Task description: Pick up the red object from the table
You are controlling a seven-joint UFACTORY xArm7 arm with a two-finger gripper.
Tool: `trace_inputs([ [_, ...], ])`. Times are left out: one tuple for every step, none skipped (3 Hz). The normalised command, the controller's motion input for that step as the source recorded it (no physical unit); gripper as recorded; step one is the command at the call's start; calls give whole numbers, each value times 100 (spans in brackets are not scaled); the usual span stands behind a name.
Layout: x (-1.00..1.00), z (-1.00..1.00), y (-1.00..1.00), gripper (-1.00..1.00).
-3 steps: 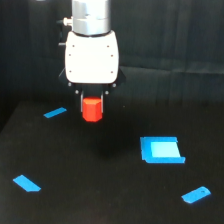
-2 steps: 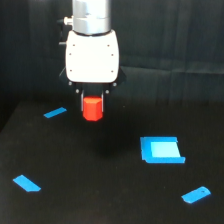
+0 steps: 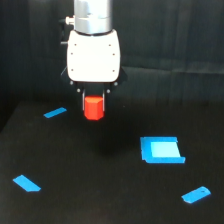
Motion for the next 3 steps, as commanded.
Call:
trace_inputs([
  [9, 16, 2, -98],
  [4, 14, 13, -100],
  [3, 7, 11, -97],
])
